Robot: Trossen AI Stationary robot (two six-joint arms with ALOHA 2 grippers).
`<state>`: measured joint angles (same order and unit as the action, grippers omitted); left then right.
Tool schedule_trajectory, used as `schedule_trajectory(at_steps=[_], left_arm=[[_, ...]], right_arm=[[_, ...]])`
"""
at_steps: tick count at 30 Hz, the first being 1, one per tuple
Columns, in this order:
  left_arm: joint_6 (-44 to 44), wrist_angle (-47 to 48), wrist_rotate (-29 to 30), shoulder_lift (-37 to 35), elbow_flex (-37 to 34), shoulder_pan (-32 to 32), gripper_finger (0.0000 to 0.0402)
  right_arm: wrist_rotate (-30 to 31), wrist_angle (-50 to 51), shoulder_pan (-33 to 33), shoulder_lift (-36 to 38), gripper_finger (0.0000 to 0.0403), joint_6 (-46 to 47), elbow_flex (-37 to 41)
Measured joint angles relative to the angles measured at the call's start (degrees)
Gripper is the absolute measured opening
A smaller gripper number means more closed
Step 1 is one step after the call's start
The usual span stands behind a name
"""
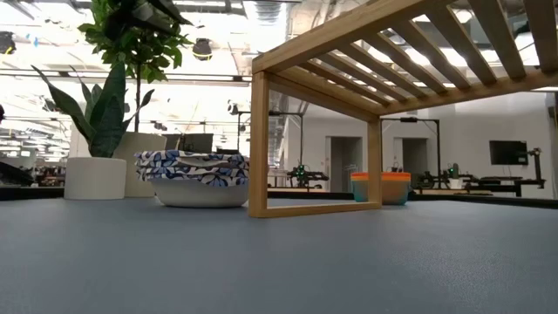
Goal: Place and stack bowls onto a shelf
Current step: Put the small purple bowl on the shelf
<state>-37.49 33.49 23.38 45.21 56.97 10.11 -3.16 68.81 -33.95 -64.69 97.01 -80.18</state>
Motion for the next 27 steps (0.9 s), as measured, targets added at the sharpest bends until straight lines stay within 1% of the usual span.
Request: schedule_trajectory(at_steps=[8,15,20,25,27], left_arm=[[1.03,-1.39,-0.46,2.11,0.0,0.0,0.0118],[0.79,-3.27,-1.25,3.56,0.0,0.01,0.0118],[0.74,-4.02,-2.16,3.97,0.0,0.0,0.0118],[-0.26,-4.07,-2.19,3.95,0.0,0.01,0.0118],[-0.27,-4.06,-2.2,4.0,0.0,0.0,0.0118]], right_arm=[[0.3,3.39,-5.2,-1.31,0.0019,4.42,0.0],[1.06,8.89,-5.81,-0.68,0.0019,4.51,-0.19],[3.75,13.49,-6.21,-0.85,0.0019,1.99,-3.47],[4.11,20.54,-6.19,-2.1,0.0019,1.01,-7.28],[4.19,21.2,-6.19,-2.48,0.0019,-0.2,-7.91]])
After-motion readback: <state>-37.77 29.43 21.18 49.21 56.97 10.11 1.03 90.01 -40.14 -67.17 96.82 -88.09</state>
